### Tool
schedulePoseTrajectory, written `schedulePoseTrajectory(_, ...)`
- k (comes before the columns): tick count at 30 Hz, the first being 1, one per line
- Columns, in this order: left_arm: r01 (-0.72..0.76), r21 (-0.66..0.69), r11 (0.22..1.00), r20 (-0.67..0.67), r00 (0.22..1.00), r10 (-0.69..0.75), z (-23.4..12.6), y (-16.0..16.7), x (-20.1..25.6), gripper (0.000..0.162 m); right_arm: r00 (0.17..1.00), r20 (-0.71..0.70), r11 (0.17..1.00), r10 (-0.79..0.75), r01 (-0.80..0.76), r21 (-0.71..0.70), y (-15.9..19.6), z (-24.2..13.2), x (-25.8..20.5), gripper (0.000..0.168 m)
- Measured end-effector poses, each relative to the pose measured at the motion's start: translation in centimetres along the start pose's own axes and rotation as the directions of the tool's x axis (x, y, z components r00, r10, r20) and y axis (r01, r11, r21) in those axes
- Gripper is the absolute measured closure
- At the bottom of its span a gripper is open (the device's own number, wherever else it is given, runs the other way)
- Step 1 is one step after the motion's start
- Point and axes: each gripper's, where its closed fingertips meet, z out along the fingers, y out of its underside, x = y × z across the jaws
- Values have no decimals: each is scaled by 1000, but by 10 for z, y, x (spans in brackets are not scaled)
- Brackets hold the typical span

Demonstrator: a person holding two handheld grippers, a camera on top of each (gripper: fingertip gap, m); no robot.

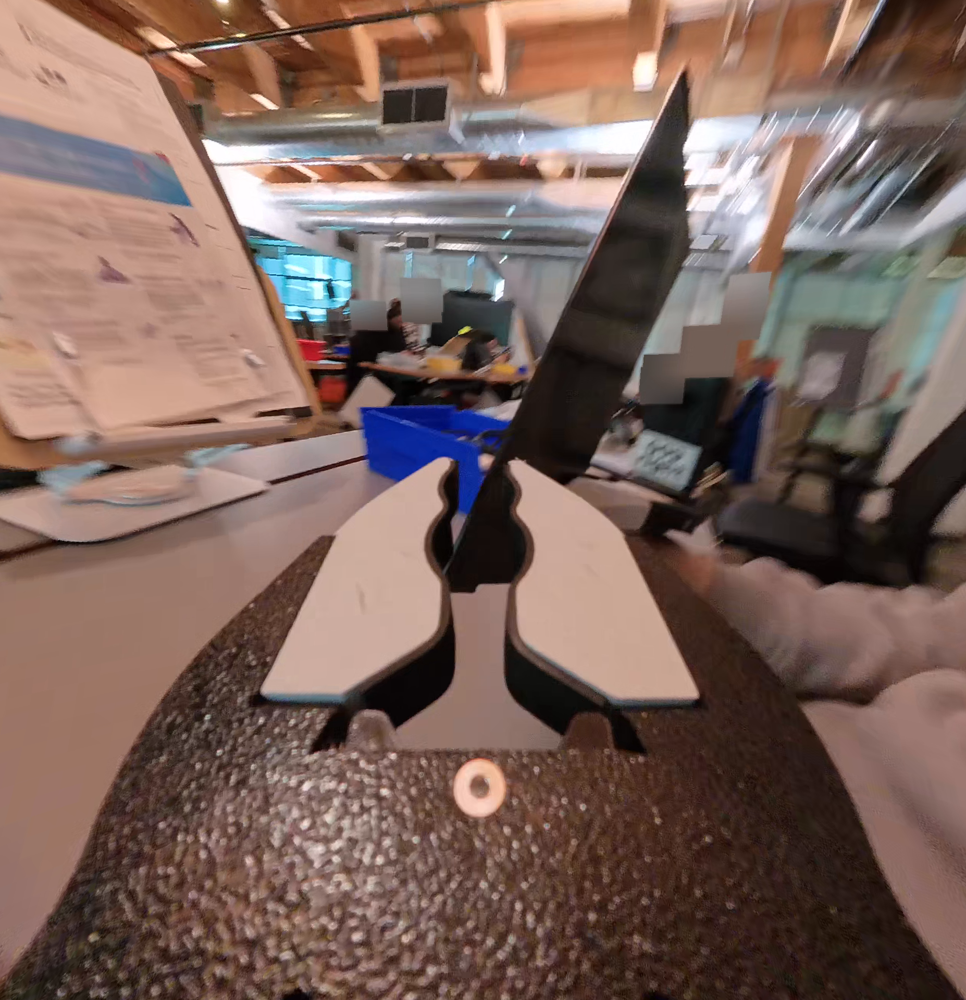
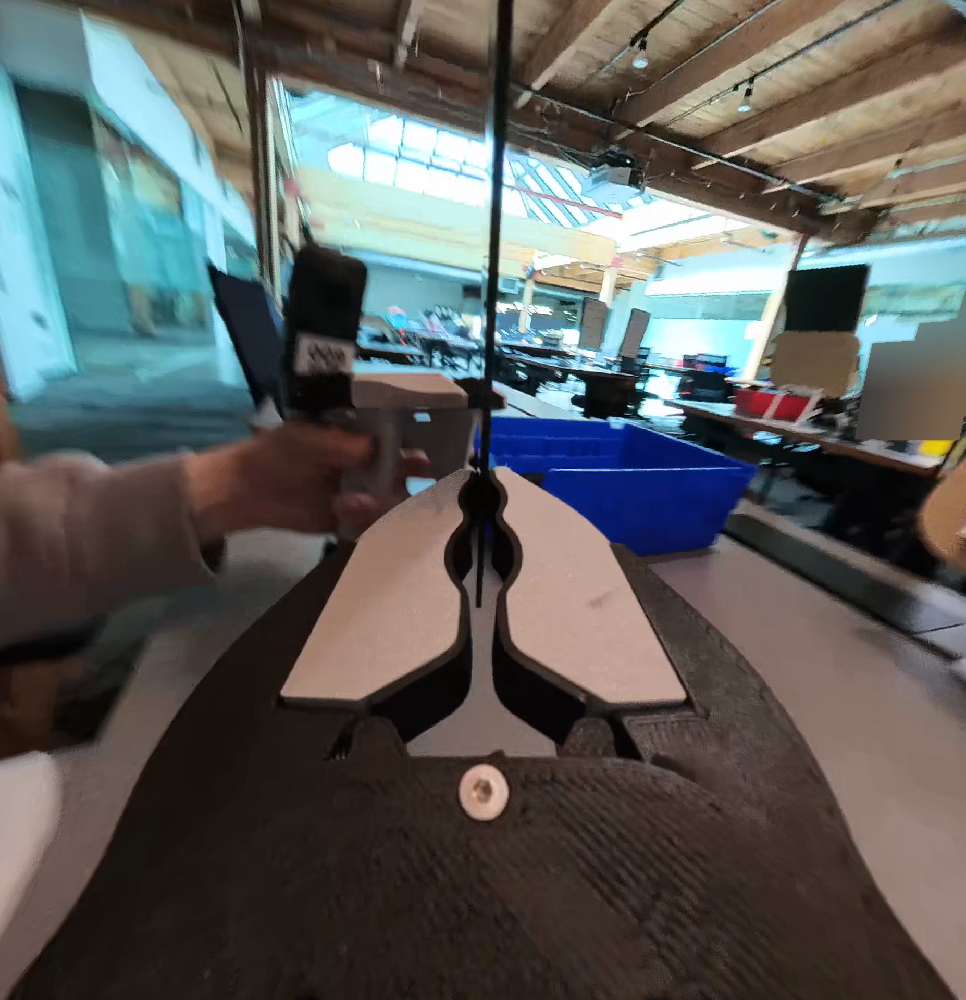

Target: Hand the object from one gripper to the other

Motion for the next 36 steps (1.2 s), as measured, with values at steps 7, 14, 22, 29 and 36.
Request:
schedulePoseTrajectory(7,-468,-302,831,-8,873,488,-22,-6,17,103,768,-183,770,-614,532,-352,26,-2,27,167)
schedulePoseTrajectory(14,-257,-330,908,-20,964,265,-21,-15,36,96,435,-320,537,-841,607,-586,10,-29,70,167)
schedulePoseTrajectory(22,459,-301,836,104,887,-450,-1,-7,36,118,87,-282,268,-955,659,-703,-15,-39,74,166)
schedulePoseTrajectory(29,331,-303,894,159,942,-295,-3,6,14,161,319,-330,458,-888,677,-576,1,-29,69,132)
schedulePoseTrajectory(36,227,-129,965,119,970,-212,-40,-29,-10,160,874,-448,965,-187,248,80,-34,-40,63,100)
